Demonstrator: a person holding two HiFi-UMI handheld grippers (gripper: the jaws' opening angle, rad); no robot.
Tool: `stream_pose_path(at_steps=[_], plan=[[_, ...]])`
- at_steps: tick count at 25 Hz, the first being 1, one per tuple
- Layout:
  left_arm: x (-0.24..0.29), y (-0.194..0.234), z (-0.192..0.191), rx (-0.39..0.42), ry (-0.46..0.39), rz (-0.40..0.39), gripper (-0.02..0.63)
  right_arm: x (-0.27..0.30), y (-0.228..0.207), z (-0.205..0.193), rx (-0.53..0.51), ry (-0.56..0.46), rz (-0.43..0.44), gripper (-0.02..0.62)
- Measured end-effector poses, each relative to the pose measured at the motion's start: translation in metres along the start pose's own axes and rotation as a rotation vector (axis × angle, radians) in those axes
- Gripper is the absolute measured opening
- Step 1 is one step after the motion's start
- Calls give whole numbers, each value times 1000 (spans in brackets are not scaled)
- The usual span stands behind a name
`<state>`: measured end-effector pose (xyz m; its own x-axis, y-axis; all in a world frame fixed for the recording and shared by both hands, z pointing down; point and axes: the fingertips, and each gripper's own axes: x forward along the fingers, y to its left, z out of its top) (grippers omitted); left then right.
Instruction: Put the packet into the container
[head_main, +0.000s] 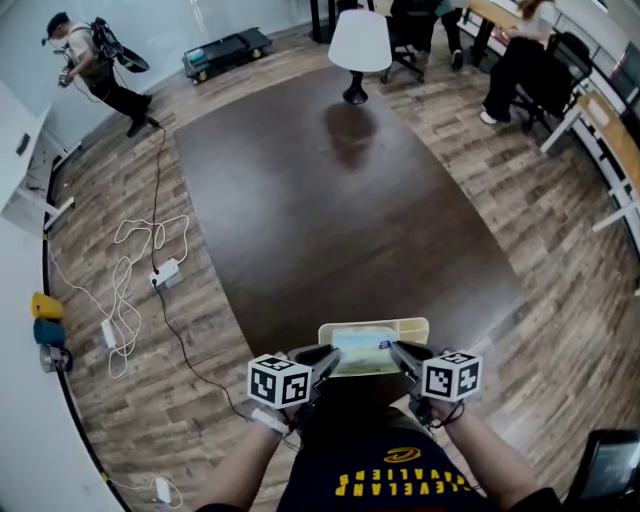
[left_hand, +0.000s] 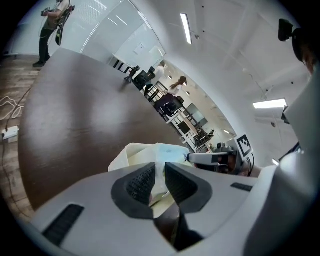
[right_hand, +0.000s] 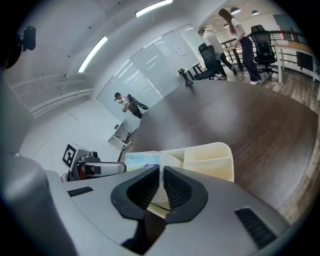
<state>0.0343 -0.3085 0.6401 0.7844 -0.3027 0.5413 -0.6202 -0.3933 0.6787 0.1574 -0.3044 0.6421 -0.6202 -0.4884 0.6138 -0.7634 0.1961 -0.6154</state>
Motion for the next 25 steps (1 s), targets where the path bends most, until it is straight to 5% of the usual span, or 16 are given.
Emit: stream_pose_path(at_steps=[25], plan=[[5, 9, -13, 127, 191, 236, 66, 13, -8, -14, -76, 114, -92, 18]])
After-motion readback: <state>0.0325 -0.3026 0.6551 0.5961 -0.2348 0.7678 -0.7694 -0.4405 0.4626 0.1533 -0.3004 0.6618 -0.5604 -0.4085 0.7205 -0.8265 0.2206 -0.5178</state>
